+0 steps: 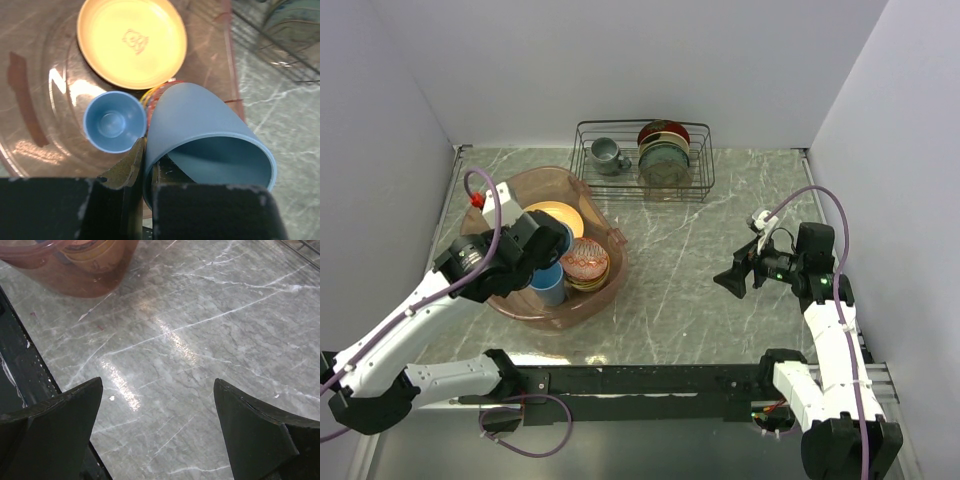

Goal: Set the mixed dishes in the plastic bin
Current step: Place the cup in the plastic bin.

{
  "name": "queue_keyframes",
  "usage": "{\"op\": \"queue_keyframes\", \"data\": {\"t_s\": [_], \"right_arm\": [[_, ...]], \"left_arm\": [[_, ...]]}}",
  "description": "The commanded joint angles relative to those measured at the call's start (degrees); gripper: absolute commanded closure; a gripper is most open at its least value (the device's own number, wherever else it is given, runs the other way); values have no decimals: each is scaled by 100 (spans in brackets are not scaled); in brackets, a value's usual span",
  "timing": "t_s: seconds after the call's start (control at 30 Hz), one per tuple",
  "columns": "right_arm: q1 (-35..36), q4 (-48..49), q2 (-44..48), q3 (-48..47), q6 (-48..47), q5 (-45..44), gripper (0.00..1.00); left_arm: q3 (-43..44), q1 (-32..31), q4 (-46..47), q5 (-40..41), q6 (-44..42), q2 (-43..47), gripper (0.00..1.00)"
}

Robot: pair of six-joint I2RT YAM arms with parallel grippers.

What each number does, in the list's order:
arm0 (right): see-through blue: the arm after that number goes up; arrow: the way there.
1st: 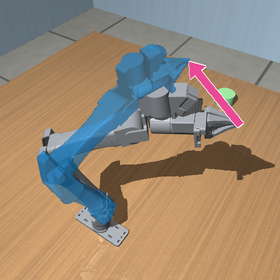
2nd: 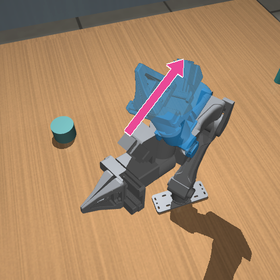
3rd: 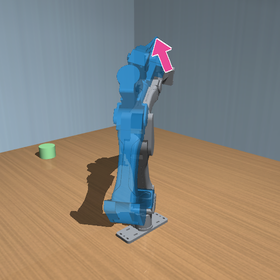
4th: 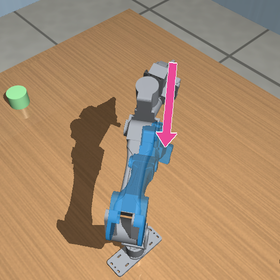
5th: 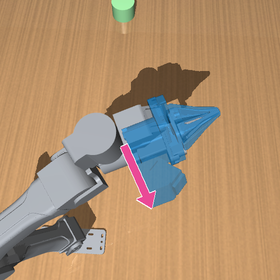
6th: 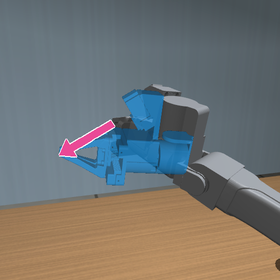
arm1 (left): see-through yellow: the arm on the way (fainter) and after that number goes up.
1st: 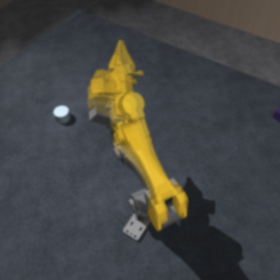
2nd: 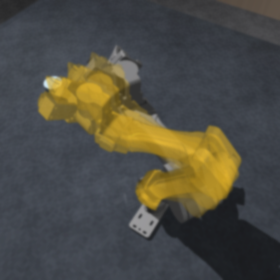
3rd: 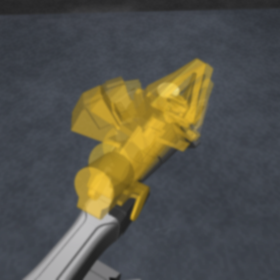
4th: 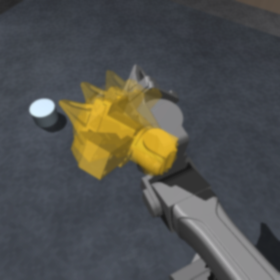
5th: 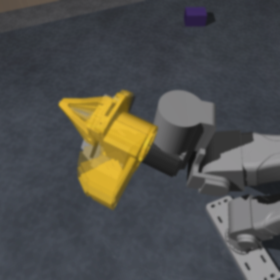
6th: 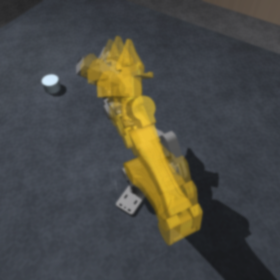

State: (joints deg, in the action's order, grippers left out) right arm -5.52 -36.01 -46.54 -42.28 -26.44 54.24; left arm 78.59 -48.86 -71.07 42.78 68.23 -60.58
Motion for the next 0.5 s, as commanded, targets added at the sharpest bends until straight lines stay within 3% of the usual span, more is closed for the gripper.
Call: {"op": "queue_keyframes", "data": {"t_s": [0.0, 0.47], "right_arm": [[-37, 261, 31, -87, 33, 61, 0], [-37, 270, 14, -87, 42, -1, 0]], "left_arm": [[-159, 184, -381, -121, 226, 134, 99], [-845, 746, -180, -640, 51, 547, 99]]}}
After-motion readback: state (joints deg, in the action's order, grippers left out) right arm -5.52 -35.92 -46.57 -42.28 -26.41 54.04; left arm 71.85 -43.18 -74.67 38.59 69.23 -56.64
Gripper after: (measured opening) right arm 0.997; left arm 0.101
